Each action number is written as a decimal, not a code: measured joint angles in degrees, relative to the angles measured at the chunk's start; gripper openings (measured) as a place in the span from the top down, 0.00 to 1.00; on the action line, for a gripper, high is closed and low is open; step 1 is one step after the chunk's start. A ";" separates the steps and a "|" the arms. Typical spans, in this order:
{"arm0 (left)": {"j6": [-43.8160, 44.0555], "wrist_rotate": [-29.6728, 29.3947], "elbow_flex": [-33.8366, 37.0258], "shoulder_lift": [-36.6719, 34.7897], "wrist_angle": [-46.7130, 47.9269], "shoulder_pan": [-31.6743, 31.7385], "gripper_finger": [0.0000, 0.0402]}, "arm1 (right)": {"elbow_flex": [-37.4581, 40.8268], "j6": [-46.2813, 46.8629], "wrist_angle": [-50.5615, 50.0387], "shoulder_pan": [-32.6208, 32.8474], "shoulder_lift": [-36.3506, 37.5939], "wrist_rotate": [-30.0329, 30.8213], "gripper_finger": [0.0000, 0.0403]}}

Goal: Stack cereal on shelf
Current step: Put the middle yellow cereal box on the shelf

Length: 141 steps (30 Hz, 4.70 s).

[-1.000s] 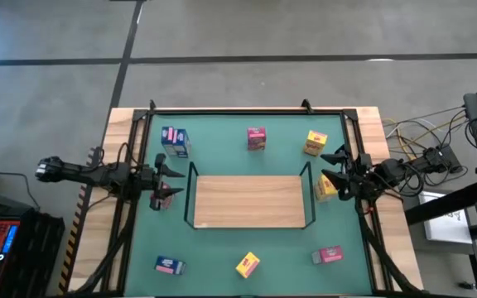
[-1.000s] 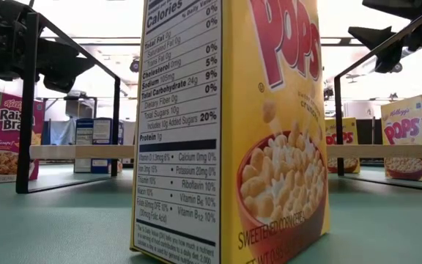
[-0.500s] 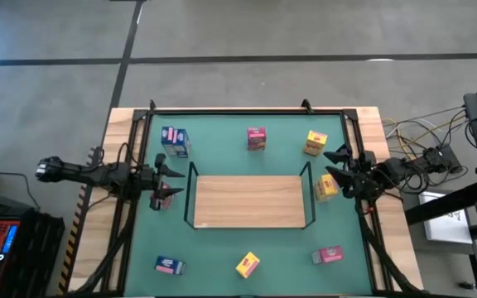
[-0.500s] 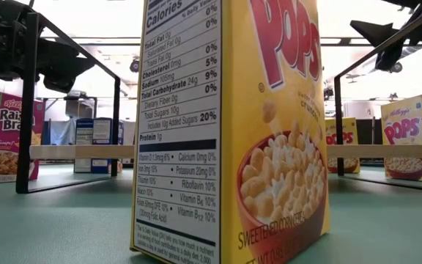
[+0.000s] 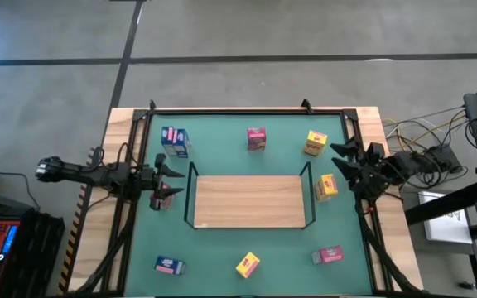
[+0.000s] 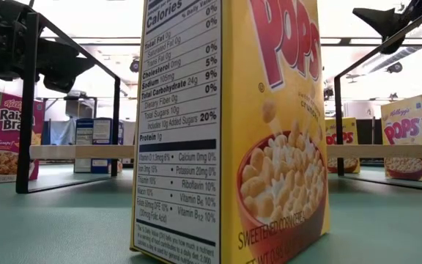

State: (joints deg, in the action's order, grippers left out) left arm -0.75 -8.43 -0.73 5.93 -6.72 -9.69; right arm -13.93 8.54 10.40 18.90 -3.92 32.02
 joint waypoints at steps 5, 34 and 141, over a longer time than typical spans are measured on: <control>0.00 0.00 0.00 -0.02 0.00 0.02 0.52 | -8.91 11.39 -21.94 0.02 0.00 10.37 0.34; 0.00 0.00 0.00 0.00 -0.02 0.02 0.52 | -27.68 45.22 -66.13 0.06 -18.28 12.21 0.34; 0.00 0.00 0.00 0.00 0.07 0.00 0.52 | -36.04 78.66 -84.89 -0.17 -56.05 -18.49 0.34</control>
State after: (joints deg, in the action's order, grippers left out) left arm -0.75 -8.43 -0.73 5.93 -6.66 -9.69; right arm -49.97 87.19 -74.49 18.73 -59.97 13.53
